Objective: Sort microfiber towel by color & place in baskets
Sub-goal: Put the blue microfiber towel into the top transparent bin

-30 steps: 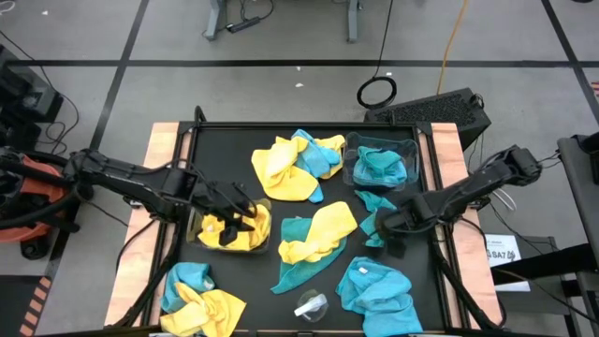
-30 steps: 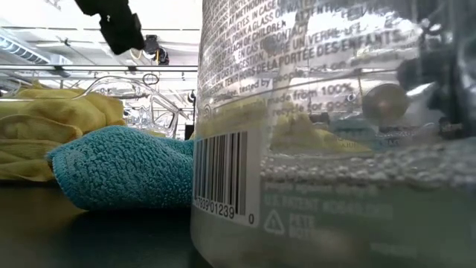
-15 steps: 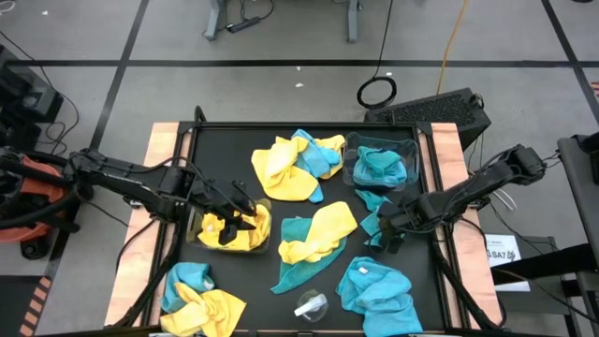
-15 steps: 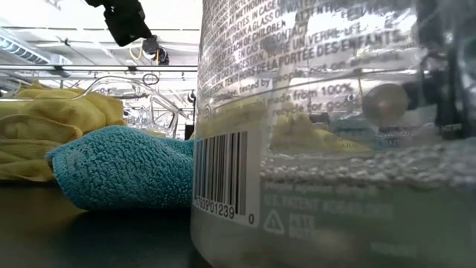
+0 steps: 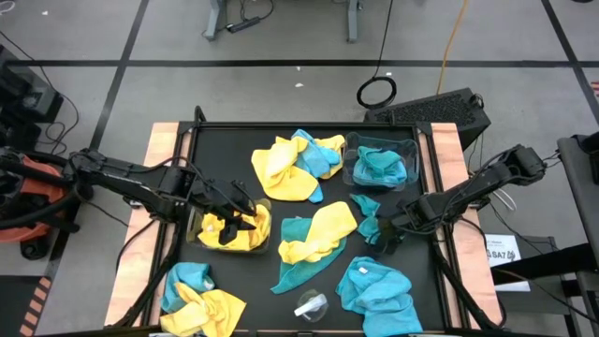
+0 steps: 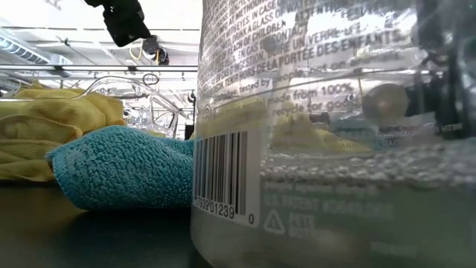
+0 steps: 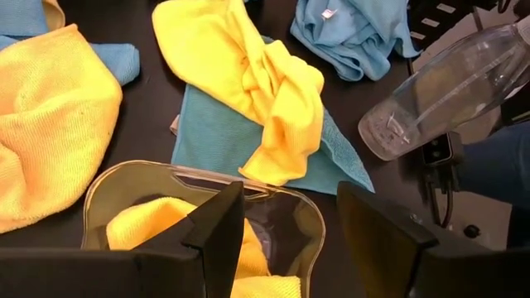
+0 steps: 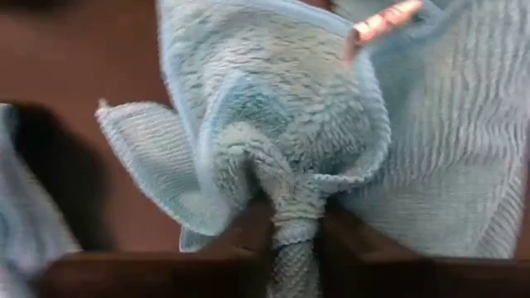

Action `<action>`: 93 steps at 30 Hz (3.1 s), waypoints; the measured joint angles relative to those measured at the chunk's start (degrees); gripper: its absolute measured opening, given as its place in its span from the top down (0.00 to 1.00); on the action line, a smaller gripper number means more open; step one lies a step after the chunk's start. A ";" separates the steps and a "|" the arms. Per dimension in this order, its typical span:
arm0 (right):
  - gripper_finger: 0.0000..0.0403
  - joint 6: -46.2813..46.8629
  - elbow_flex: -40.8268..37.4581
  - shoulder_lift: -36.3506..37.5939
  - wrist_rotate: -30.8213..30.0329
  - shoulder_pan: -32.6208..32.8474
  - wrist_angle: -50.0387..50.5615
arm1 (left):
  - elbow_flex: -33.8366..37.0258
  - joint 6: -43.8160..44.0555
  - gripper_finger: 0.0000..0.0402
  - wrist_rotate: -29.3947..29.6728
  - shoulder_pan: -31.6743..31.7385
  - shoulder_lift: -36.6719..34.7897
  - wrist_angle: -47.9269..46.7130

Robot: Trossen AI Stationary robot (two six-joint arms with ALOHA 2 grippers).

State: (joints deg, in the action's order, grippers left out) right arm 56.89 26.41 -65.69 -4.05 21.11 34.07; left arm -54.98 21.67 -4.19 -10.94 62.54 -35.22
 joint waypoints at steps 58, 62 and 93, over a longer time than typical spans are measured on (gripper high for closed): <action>1.00 -25.46 58.18 0.57 -29.27 -27.47 53.67 | -5.31 -2.80 0.50 -2.40 0.00 -0.44 0.42; 1.00 -27.69 58.18 0.54 -30.43 -30.06 53.50 | -5.31 -2.81 0.50 -2.40 0.00 -0.44 0.46; 0.99 -33.58 21.68 -0.13 -13.45 -45.91 20.35 | -5.31 -2.95 0.50 -2.36 -0.02 -0.44 0.55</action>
State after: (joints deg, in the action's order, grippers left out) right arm 23.31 48.10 -65.82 -17.49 -24.80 54.42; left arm -60.29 18.72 -6.55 -10.96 62.11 -34.68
